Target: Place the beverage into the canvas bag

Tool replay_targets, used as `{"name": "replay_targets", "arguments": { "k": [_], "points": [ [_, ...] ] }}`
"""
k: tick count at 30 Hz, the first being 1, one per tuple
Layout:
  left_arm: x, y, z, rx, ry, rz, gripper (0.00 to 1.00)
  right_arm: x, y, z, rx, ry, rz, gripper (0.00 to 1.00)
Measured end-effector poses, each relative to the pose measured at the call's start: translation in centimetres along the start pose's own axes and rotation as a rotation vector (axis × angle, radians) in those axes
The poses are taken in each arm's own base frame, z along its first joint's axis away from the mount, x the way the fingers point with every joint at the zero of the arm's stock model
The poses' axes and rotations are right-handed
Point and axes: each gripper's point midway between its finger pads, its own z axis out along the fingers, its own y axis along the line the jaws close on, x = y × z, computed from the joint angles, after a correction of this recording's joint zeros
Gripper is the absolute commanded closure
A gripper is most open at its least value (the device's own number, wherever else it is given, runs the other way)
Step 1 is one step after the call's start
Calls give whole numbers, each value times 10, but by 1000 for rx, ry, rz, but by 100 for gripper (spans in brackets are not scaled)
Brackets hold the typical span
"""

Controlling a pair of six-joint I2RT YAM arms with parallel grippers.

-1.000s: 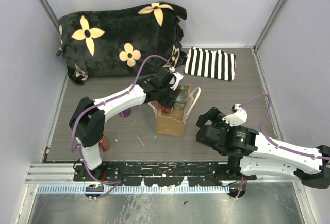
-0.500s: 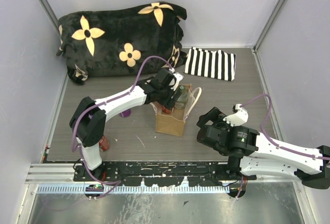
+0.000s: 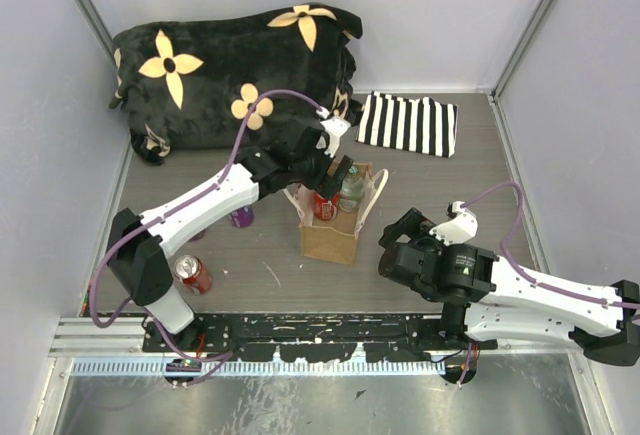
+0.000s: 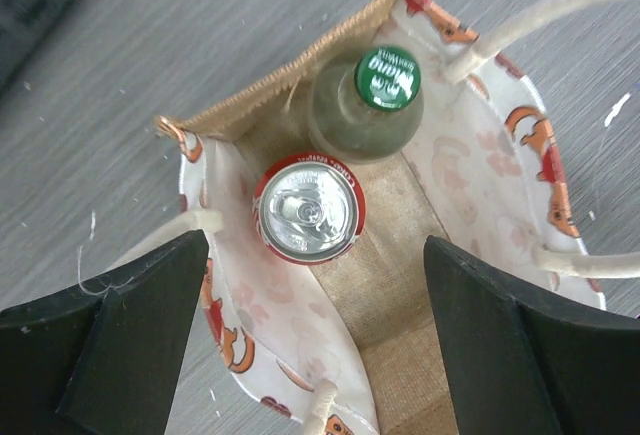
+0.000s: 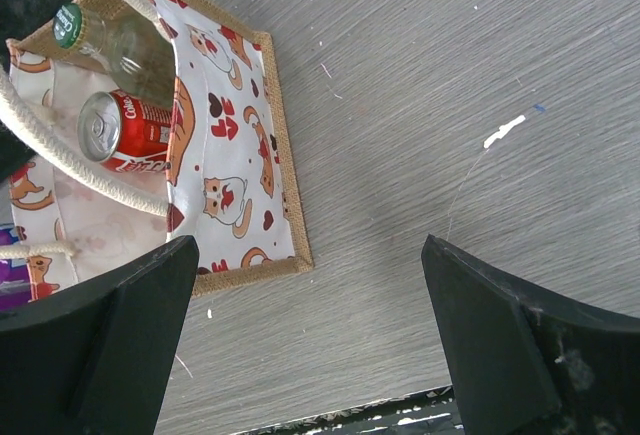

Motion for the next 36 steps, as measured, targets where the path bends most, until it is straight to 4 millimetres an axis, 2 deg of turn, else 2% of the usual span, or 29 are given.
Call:
{"name": "replay_targets", "arguments": {
  "k": [4, 6, 8, 11, 13, 14, 16, 18, 24, 26, 28, 36],
  "points": [
    [-29, 3, -21, -16, -79, 1, 0, 2, 0, 1, 5, 3, -11, 0],
    [-50, 8, -39, -25, -139, -3, 0, 3, 1, 1, 6, 4, -15, 0],
    [-79, 24, -63, -47, -216, -23, 0, 4, 2, 2, 6, 6, -17, 0],
    [-119, 72, -106, -125, -323, -84, 1, 6, 3, 2, 6, 7, -23, 0],
    [-128, 114, -133, -205, -353, -121, 1, 7, 4, 2, 5, 10, -23, 0],
    [-125, 133, -144, -245, -343, -136, 2, 7, 4, 2, 3, 11, -22, 0],
    [-104, 160, -154, -303, -274, -156, 2, 7, 6, 2, -2, 12, -18, 0],
    [-73, 166, -151, -315, -161, -153, 2, 7, 7, 2, -7, 13, -16, 0],
    [53, 151, -113, -251, 265, -142, 2, 10, 8, 2, -25, 27, -2, 0],
    [84, 148, -108, -240, 361, -147, 2, 10, 8, 2, -29, 31, 2, 0],
    [102, 147, -105, -243, 417, -145, 2, 10, 8, 1, -34, 35, 8, 0],
    [119, 155, -95, -276, 465, -130, 2, 7, 9, -2, -52, 41, 28, 0]
  ]
}}
